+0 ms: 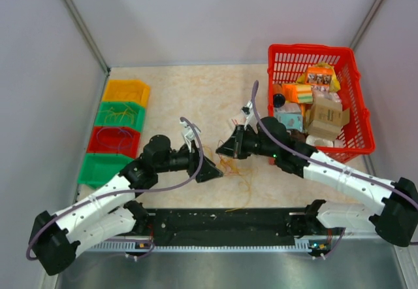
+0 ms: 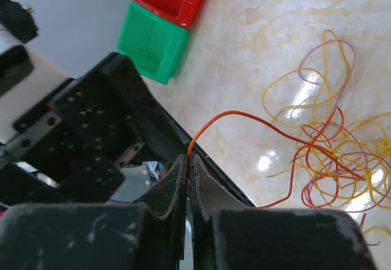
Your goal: Untangle the cables
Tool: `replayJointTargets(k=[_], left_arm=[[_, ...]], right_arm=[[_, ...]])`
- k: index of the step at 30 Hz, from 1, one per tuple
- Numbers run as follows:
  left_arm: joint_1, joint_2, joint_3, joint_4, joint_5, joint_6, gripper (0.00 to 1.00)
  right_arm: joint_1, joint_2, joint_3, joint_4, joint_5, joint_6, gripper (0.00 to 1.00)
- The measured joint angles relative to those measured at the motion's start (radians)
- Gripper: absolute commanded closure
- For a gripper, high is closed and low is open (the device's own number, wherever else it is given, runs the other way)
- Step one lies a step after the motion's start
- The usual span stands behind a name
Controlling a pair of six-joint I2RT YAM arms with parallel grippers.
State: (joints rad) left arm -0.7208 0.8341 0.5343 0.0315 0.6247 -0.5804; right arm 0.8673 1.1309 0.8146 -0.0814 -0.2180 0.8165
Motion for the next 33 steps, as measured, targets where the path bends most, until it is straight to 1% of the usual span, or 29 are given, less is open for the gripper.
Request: replayJointTargets(k=[3, 5, 7, 8, 9, 10, 11, 12, 13, 14, 15, 16, 17, 19, 20, 21, 23, 26, 30, 33], left_arm=[[-0.035, 0.049, 0.027, 0.037, -0.076, -0.001, 0.30], [-0.049, 0.082, 0.054, 0.057, -0.117, -0.001, 0.30], [-0.059, 0.116, 0.084, 0.084, -0.153, -0.001, 0.35], [-0.061, 0.130, 0.096, 0.099, -0.167, -0.002, 0.40], [-0.064, 0.141, 0.105, 0.110, -0.179, -0.002, 0.51], [-0.066, 0.152, 0.113, 0.120, -0.186, -0.001, 0.67], [-0.068, 0.159, 0.119, 0.124, -0.192, -0.005, 0.81], [-0.074, 0.166, 0.127, 0.126, -0.200, -0.002, 0.97], [-0.076, 0.174, 0.135, 0.105, -0.215, 0.012, 1.00], [-0.073, 0.182, 0.140, 0.096, -0.222, 0.009, 1.00], [-0.073, 0.193, 0.154, 0.082, -0.230, 0.014, 1.00], [-0.074, 0.199, 0.172, 0.062, -0.238, 0.023, 1.00], [-0.077, 0.200, 0.183, 0.045, -0.249, 0.034, 1.00], [-0.079, 0.185, 0.193, 0.021, -0.275, 0.054, 1.00], [-0.079, 0.167, 0.194, 0.005, -0.297, 0.064, 1.00], [-0.079, 0.137, 0.194, -0.019, -0.326, 0.076, 1.00], [-0.077, 0.075, 0.195, -0.057, -0.370, 0.090, 1.00], [-0.076, -0.019, 0.220, -0.111, -0.431, 0.105, 1.00], [-0.075, -0.049, 0.301, -0.149, -0.455, 0.102, 1.00], [-0.075, -0.042, 0.366, -0.166, -0.455, 0.090, 1.00]], right_arm=[[0.000, -0.014, 0.031, -0.001, -0.014, 0.058, 1.00], [0.000, -0.024, 0.038, -0.001, -0.017, 0.090, 1.00], [0.000, -0.036, 0.038, 0.000, -0.021, 0.126, 1.00], [0.000, -0.039, 0.038, 0.001, -0.022, 0.137, 1.00], [0.000, -0.041, 0.038, 0.002, -0.024, 0.148, 1.00], [0.000, -0.041, 0.038, 0.003, -0.022, 0.156, 1.00], [-0.001, -0.041, 0.038, 0.005, -0.020, 0.164, 1.00], [-0.007, -0.041, 0.038, 0.006, -0.022, 0.173, 1.00], [-0.014, -0.047, 0.039, 0.005, -0.016, 0.176, 0.98], [-0.021, -0.056, 0.039, 0.005, -0.001, 0.177, 0.92], [-0.023, -0.062, 0.039, 0.002, 0.013, 0.172, 0.84], [-0.024, -0.069, 0.039, -0.007, 0.023, 0.166, 0.74], [-0.024, -0.079, 0.045, -0.023, 0.033, 0.148, 0.61], [-0.019, -0.105, 0.074, -0.081, 0.062, 0.092, 0.40], [-0.018, -0.120, 0.094, -0.117, 0.084, 0.052, 0.31], [-0.017, -0.135, 0.114, -0.151, 0.107, 0.007, 0.25], [-0.017, -0.166, 0.142, -0.204, 0.151, -0.087, 0.20], [-0.017, -0.208, 0.140, -0.245, 0.164, -0.232, 0.19], [-0.005, -0.208, 0.070, -0.191, 0.105, -0.363, 0.17], [0.014, -0.132, -0.005, -0.114, 0.050, -0.417, 0.17]])
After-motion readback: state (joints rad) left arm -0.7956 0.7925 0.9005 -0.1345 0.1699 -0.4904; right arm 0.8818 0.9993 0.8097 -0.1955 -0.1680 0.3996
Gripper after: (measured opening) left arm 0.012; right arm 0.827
